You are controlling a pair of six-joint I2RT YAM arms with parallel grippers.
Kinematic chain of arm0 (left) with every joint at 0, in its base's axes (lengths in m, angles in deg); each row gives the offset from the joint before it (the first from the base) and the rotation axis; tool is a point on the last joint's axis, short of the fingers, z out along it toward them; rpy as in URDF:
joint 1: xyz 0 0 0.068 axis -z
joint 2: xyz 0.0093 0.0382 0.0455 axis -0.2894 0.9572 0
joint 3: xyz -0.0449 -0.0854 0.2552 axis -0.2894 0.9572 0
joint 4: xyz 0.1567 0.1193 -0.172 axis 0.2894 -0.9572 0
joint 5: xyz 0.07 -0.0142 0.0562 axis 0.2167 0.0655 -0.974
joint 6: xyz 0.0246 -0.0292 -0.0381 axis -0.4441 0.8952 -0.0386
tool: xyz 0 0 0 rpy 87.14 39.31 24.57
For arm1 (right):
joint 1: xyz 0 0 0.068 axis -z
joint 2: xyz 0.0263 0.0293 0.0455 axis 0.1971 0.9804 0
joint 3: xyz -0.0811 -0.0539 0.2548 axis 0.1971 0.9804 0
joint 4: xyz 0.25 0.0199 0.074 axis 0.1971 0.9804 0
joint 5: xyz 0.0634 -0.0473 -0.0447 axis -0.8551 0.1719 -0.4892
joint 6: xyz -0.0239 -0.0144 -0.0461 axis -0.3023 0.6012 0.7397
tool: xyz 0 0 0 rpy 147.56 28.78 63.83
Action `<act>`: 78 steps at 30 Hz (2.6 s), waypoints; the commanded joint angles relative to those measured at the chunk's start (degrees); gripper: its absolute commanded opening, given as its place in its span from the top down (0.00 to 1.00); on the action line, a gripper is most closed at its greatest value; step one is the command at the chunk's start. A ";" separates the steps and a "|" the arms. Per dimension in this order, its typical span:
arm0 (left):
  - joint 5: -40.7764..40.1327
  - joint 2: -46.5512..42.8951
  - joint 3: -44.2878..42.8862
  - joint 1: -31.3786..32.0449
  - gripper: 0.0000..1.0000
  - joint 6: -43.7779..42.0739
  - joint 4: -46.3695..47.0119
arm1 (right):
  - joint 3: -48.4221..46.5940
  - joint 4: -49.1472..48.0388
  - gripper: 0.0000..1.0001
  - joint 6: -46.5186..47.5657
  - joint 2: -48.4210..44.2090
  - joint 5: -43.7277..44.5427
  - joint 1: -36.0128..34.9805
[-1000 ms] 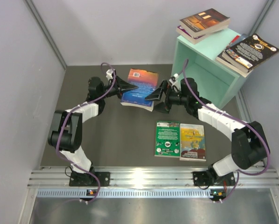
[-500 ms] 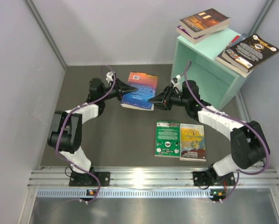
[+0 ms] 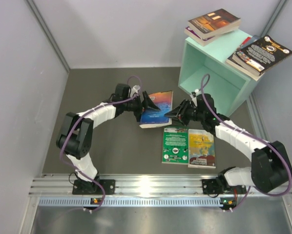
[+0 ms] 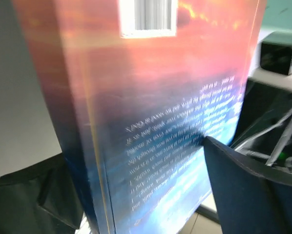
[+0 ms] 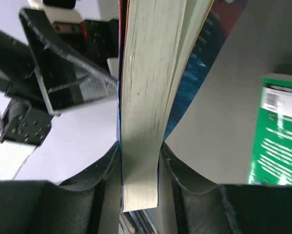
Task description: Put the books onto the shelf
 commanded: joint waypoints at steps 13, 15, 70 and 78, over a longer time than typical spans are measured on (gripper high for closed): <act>-1.36 -9.86 6.09 -4.37 0.02 -13.87 -12.00 | -10.44 21.41 1.00 11.72 -9.14 20.83 7.08; -2.68 -12.50 6.10 -6.40 0.02 -15.46 -15.32 | -10.79 21.85 1.00 12.16 -9.14 21.27 9.80; -1.54 -27.27 19.36 -10.18 0.03 -21.71 -19.39 | -13.60 0.32 1.00 -8.58 19.06 42.54 16.75; -0.14 -27.89 22.26 -11.24 0.04 -21.79 -18.07 | -14.75 3.83 1.00 -14.20 21.00 48.51 17.02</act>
